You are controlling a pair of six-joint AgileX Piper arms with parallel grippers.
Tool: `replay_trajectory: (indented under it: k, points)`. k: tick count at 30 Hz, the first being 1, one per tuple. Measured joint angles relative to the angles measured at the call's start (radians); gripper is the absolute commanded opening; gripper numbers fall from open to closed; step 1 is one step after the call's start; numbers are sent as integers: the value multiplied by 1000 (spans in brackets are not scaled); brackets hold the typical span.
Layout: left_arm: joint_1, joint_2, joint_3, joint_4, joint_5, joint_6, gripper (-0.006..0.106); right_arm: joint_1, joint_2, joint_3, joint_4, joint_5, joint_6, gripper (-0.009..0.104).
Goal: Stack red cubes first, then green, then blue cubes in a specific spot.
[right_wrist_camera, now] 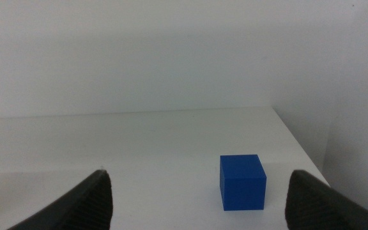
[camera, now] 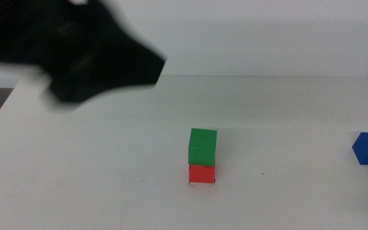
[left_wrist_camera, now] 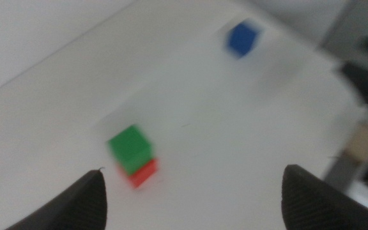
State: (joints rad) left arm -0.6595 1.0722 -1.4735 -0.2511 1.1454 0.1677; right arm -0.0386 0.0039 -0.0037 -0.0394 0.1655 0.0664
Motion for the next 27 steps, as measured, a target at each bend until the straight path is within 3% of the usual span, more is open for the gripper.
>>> replay_trajectory:
  k: [2, 7, 20, 27]
  points:
    - [0, -100, 98, -47, -53, 24, 93, 0, 0, 0, 0, 0, 0, 93]
    - [0, -199, 211, -57, -115, 30, 93, 0, 0, 0, 0, 0, 0, 93]
    - [0, -205, 218, -67, -164, 30, 93, 0, 0, 0, 0, -12, 0, 93]
    - [0, -205, 218, -67, -164, 30, 93, 0, 91, -100, 39, 9, 128, 93]
